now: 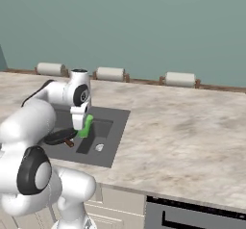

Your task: Place the pan in the left basin and the cup in the right basin of the sink.

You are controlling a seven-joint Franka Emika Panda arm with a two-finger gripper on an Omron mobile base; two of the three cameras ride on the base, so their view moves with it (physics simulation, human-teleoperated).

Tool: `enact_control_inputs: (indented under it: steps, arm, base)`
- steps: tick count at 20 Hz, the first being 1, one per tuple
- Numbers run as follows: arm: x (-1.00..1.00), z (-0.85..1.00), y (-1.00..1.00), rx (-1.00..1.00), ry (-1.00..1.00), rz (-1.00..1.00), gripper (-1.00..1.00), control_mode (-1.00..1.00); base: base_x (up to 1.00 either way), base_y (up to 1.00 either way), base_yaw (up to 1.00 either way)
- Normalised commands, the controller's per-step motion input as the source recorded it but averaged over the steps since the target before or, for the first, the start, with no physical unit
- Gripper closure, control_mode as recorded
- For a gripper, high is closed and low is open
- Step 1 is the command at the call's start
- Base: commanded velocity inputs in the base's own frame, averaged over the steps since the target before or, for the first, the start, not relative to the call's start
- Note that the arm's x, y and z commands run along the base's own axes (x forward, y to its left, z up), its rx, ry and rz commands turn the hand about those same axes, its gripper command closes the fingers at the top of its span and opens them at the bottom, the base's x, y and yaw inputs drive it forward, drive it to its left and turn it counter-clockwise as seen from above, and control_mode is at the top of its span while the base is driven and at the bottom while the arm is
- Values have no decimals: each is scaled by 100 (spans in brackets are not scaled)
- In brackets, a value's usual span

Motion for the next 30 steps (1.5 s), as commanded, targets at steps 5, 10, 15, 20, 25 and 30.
enact_control_inputs:
  steps: [5,10,15,20,25,30]
  arm:
    - [34,-30,10,0,0,-8,100,-100]
    - [21,-23,0,0,0,-6,100,-100]
    - [17,-22,0,0,0,-5,100,-100]
    - [18,-27,0,0,0,-4,100,-100]
    - [20,-28,0,0,0,-3,100,-100]
    - [23,-26,0,-1,0,-2,100,-100]
  base:
    - [0,0,0]
    - [0,0,0]
    - [0,0,0]
    - [0,0,0]
    - [0,0,0]
    - [0,0,0]
